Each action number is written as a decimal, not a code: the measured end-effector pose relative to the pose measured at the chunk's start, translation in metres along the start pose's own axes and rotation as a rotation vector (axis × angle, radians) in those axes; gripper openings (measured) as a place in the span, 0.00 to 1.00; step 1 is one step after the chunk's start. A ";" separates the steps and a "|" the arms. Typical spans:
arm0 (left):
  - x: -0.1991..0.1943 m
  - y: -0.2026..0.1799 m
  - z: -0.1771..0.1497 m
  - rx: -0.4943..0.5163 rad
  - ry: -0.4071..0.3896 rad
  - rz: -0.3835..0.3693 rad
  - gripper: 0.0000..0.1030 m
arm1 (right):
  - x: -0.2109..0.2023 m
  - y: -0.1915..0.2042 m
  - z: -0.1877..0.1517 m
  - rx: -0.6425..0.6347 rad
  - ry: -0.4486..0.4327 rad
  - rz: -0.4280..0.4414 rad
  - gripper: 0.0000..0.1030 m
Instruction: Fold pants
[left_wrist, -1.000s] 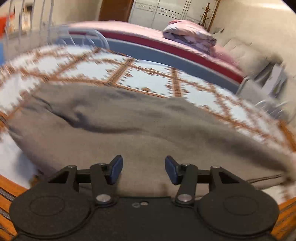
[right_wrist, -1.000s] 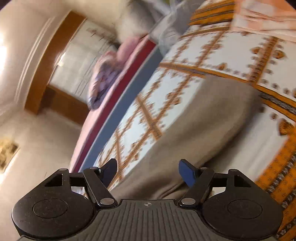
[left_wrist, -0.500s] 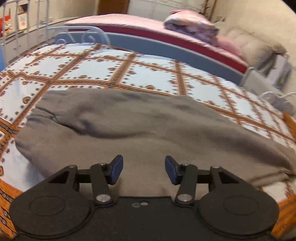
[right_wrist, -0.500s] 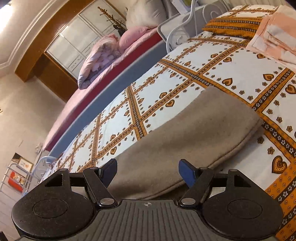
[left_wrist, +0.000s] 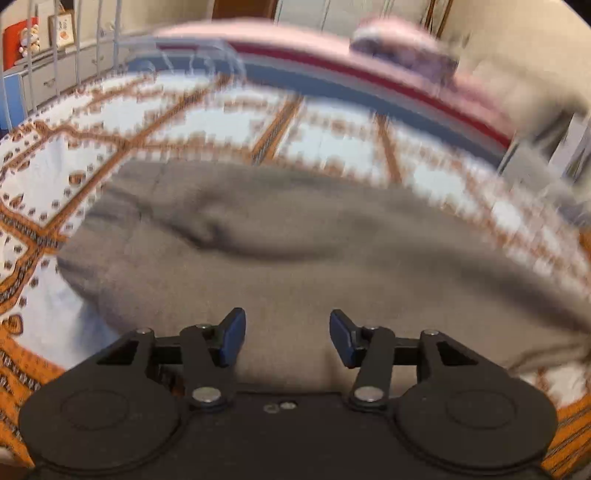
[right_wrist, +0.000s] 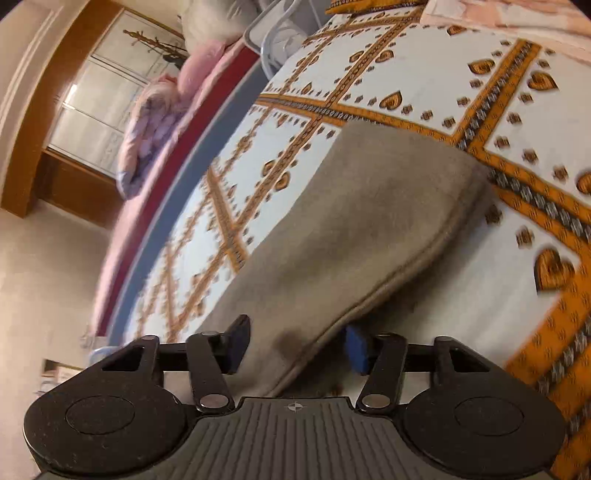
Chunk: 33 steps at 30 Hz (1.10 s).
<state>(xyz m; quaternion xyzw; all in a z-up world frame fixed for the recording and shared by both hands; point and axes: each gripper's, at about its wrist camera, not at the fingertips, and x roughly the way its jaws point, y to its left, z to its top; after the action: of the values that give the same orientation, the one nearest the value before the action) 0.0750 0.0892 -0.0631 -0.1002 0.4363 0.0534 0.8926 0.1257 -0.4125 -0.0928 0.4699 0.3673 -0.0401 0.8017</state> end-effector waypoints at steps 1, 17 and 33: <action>0.007 -0.002 -0.002 0.020 0.039 0.018 0.41 | 0.004 0.002 0.003 -0.026 -0.004 -0.022 0.05; 0.011 -0.009 -0.006 0.106 0.055 0.031 0.50 | -0.025 -0.019 0.014 -0.123 -0.076 -0.016 0.06; 0.014 -0.015 -0.007 0.136 0.049 0.047 0.58 | -0.088 0.060 0.069 -0.363 -0.377 0.348 0.05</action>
<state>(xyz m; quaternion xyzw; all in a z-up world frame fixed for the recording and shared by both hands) 0.0813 0.0731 -0.0766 -0.0303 0.4628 0.0421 0.8849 0.1245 -0.4576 0.0254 0.3591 0.1274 0.0774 0.9213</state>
